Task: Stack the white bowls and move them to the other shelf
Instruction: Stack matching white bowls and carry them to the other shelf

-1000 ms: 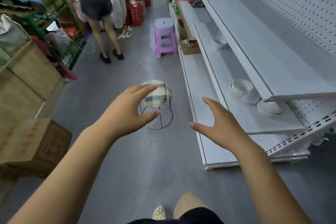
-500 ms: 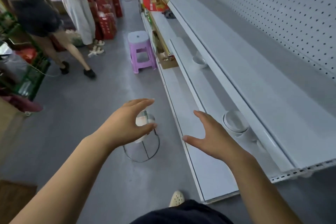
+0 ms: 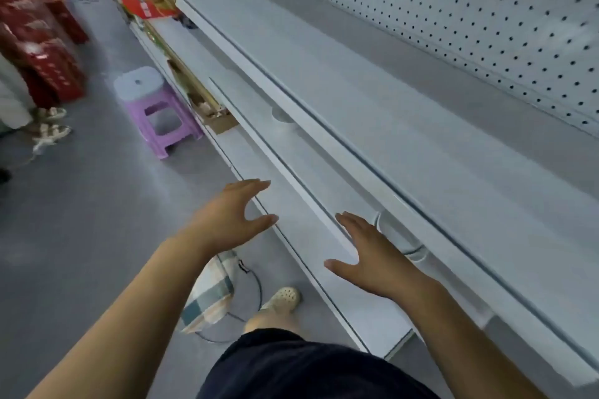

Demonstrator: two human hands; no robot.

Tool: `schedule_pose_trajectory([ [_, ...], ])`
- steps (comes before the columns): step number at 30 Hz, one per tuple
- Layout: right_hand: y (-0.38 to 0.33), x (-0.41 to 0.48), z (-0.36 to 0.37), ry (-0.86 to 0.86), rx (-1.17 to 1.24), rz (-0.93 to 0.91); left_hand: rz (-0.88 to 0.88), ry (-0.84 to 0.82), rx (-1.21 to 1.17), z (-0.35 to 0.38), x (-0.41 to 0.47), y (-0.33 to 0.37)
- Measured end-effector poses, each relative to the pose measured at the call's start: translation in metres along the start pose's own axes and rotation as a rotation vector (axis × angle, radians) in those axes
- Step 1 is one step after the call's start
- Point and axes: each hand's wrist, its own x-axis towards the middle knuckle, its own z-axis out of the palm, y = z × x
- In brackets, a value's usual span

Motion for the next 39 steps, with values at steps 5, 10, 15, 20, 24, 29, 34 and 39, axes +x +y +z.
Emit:
schedule_pose_trajectory([
  [5,-0.003,0.058,0.013,0.111,0.118,0.164,0.204,-0.161,0.078,0.005,0.107,-0.027],
  [10,-0.006,0.103,0.034,0.266,0.243,0.341,0.363,-0.317,0.217,0.015,0.186,-0.052],
  [15,0.004,0.124,0.070,0.499,0.327,0.490,0.566,-0.417,0.232,0.069,0.230,-0.044],
  [20,0.015,0.108,0.128,0.910,0.472,0.600,0.836,-0.410,0.193,0.151,0.250,-0.006],
  [24,0.028,0.090,0.170,1.106,0.342,0.719,1.002,-0.344,0.210,0.205,0.258,-0.004],
  [29,0.051,0.097,0.197,1.352,0.258,0.756,1.145,-0.166,0.103,0.247,0.263,-0.009],
  [34,0.076,0.117,0.184,1.705,0.044,0.760,1.178,-0.096,0.059,0.254,0.266,-0.015],
  [39,0.082,0.143,0.166,1.800,-0.128,0.766,1.147,-0.113,-0.051,0.252,0.265,-0.017],
])
